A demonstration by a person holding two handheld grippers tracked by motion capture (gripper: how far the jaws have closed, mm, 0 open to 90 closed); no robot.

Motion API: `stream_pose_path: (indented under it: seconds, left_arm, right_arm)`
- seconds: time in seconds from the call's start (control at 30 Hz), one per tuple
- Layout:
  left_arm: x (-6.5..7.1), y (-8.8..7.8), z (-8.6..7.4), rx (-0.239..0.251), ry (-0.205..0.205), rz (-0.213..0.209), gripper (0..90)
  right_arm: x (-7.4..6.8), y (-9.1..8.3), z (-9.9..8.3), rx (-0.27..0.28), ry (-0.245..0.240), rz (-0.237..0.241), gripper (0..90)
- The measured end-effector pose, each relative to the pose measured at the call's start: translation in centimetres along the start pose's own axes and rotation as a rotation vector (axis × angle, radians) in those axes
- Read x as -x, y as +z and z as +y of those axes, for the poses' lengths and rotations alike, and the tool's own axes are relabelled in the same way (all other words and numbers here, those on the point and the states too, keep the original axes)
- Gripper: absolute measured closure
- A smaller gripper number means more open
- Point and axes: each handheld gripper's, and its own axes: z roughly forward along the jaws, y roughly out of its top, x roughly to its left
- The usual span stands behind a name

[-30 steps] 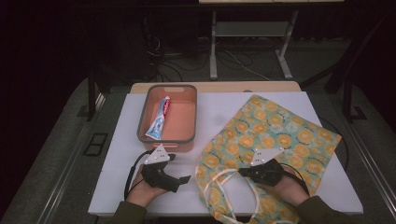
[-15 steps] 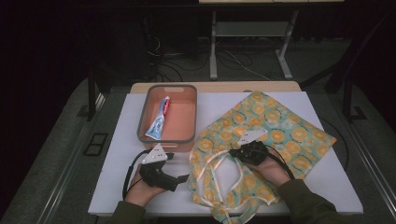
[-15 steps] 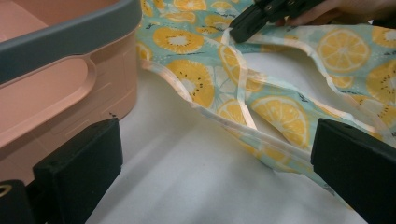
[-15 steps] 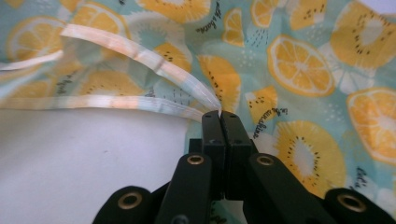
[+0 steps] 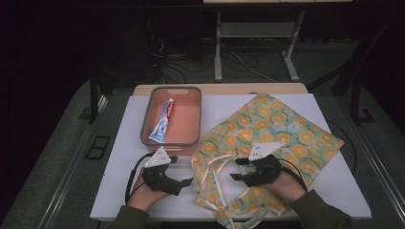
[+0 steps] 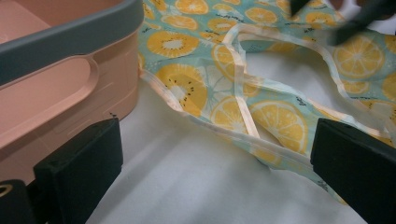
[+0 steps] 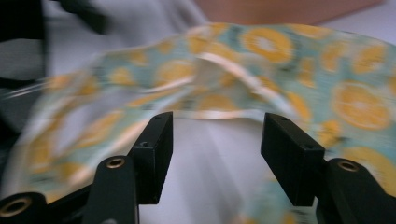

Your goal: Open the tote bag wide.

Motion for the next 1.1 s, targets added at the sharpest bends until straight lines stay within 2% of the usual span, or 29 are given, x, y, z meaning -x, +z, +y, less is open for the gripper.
stream_pose_path:
  seconds: [0.17, 0.27, 0.3, 0.33, 0.47, 0.53, 0.63, 0.7, 0.77, 0.8, 0.9, 0.93, 0.97, 1.0, 1.03, 1.1]
  left_arm:
    - [0.0, 0.1, 0.0, -0.001, 0.001, -0.001, 0.9]
    - [0.0, 0.1, 0.0, -0.003, 0.001, -0.002, 0.9]
    - [0.0, 0.1, 0.0, -0.002, 0.001, -0.003, 0.9]
    - [0.0, 0.1, 0.0, -0.002, 0.002, -0.005, 0.9]
    - [0.0, 0.2, 0.0, -0.003, 0.001, -0.006, 0.9]
    - [0.0, 0.2, 0.0, -0.003, 0.001, -0.007, 0.9]
    - [0.0, 0.2, 0.0, -0.002, 0.0, -0.009, 0.9]
    - [0.0, 0.2, 0.0, -0.002, -0.003, -0.011, 0.9]
    - [0.0, 0.3, 0.0, -0.002, -0.001, -0.012, 0.9]
    - [0.0, 0.3, 0.0, -0.002, 0.0, -0.011, 0.9]
    - [0.0, 0.2, 0.0, -0.003, 0.001, -0.01, 1.1]
    - [-0.1, 0.2, 0.0, -0.003, 0.002, -0.011, 1.2]
    - [0.0, 0.2, 0.0, -0.003, 0.003, -0.011, 1.2]
    - [0.0, 0.2, 0.0, -0.004, 0.003, -0.011, 1.3]
    - [0.0, 0.2, 0.0, -0.004, 0.003, -0.01, 1.3]
    - [0.0, 0.2, 0.0, -0.005, 0.004, -0.011, 1.4]
  right_arm:
    - [-3.0, 0.2, -0.7, -0.025, -0.046, 0.104, 41.4]
    - [-4.2, 0.6, -1.0, -0.033, -0.055, 0.16, 41.5]
    - [-5.0, 1.1, -1.0, -0.042, -0.074, 0.188, 42.1]
    - [-5.0, 1.1, -1.0, -0.042, -0.074, 0.188, 42.1]
    - [-6.5, 2.4, -1.0, -0.077, -0.115, 0.232, 43.9]
    - [-7.1, 3.1, -1.1, -0.108, -0.14, 0.239, 49.8]
    - [-7.3, 3.8, -1.4, -0.14, -0.158, 0.24, 71.4]
    - [-6.9, 3.8, -1.2, -0.129, -0.15, 0.238, 84.4]
    - [-6.8, 3.6, -1.1, -0.121, -0.144, 0.239, 85.8]
    - [-6.5, 3.0, -0.9, -0.096, -0.14, 0.227, 87.5]
    - [-6.0, 2.4, -0.6, -0.067, -0.13, 0.209, 87.6]
    - [-5.3, 1.6, -0.3, -0.034, -0.118, 0.182, 87.7]
    - [-5.3, 1.6, -0.3, -0.034, -0.118, 0.182, 87.7]
    - [-4.4, 0.7, -0.1, -0.006, -0.103, 0.149, 87.7]
    - [-4.4, 0.7, -0.1, -0.006, -0.103, 0.149, 87.7]
    - [-3.3, -0.3, 0.0, 0.024, -0.079, 0.11, 87.6]
